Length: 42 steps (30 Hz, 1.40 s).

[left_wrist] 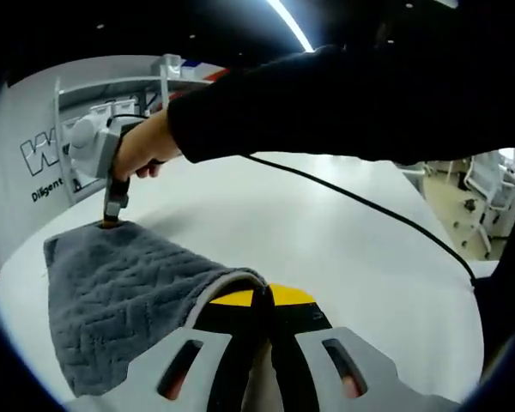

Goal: Open the folded towel by lifting each exposed corner and separating the folded layers until the towel lies flat within the target outline without major curled edges

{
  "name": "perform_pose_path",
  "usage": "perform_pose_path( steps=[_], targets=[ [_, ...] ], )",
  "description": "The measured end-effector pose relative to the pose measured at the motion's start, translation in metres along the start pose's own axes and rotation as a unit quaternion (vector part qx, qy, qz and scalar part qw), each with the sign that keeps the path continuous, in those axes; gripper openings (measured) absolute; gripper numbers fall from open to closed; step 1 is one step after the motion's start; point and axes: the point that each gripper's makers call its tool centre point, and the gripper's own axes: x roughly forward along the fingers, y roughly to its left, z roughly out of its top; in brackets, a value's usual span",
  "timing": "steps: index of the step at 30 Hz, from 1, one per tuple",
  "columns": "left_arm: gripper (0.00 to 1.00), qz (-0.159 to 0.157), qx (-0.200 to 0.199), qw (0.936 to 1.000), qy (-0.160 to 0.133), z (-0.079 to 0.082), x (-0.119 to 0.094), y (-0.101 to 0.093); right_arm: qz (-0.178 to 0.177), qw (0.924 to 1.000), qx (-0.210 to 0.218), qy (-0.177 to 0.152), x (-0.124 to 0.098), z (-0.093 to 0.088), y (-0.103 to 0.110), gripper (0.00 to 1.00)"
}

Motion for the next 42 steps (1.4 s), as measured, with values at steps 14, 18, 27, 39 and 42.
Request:
perform_pose_path(
  steps=[14, 18, 27, 39, 42],
  targets=[
    [0.03, 0.002, 0.006, 1.0000, 0.007, -0.003, -0.001, 0.000, -0.003, 0.9999, 0.007, -0.008, 0.002, 0.001, -0.002, 0.05],
    [0.06, 0.000, 0.001, 1.0000, 0.004, -0.003, -0.001, 0.000, -0.011, 0.9998, 0.010, -0.010, 0.000, 0.002, -0.003, 0.06],
    [0.72, -0.044, 0.002, 0.9989, -0.013, 0.006, -0.005, -0.021, -0.028, 0.9983, 0.044, -0.028, -0.005, -0.002, -0.016, 0.23],
    [0.80, -0.066, -0.039, 0.9968, -0.024, 0.015, -0.020, -0.029, -0.067, 0.9958, 0.052, -0.034, -0.020, -0.011, -0.023, 0.38],
    [0.82, -0.070, -0.051, 0.9955, -0.038, 0.022, -0.018, -0.034, -0.073, 0.9945, 0.064, -0.038, -0.017, -0.011, -0.021, 0.37]
  ],
)
